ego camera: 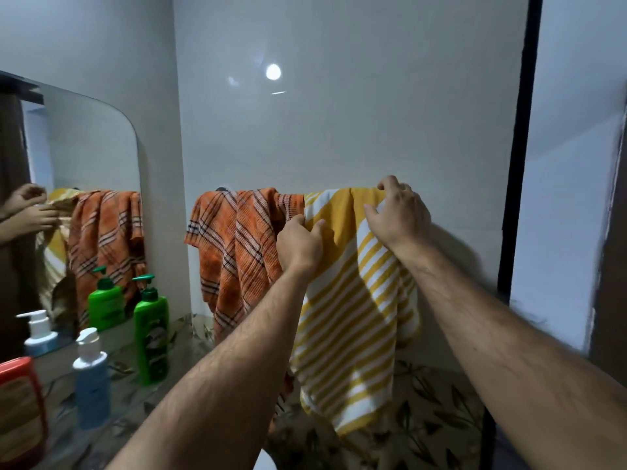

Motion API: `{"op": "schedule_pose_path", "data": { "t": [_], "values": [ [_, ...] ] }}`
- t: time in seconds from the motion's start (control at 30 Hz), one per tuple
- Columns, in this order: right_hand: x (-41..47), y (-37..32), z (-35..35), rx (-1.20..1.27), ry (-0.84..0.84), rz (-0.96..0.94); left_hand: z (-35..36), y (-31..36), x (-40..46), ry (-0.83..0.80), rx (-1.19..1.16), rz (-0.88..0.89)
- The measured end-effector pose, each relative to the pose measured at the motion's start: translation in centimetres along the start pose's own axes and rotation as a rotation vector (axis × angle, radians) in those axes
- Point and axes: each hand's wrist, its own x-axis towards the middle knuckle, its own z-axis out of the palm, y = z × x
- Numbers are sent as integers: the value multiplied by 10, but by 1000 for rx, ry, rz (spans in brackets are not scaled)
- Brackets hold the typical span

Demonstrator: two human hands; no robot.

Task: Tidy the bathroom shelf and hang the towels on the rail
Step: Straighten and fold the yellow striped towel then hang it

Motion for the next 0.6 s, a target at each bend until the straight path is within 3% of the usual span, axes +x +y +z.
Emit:
{"op": "schedule_pose_path", "data": {
  "t": [0.17, 0.37, 0.6],
  "values": [
    [-5, -17, 4, 79, -42, 1, -9, 4, -24, -65, -20, 111],
    [-8, -34, 0, 372, -367, 229, -16, -4, -49, -267, -127, 228],
    [-36, -24, 5, 298, -544, 142, -30, -11, -92, -545, -323, 216]
  ]
}}
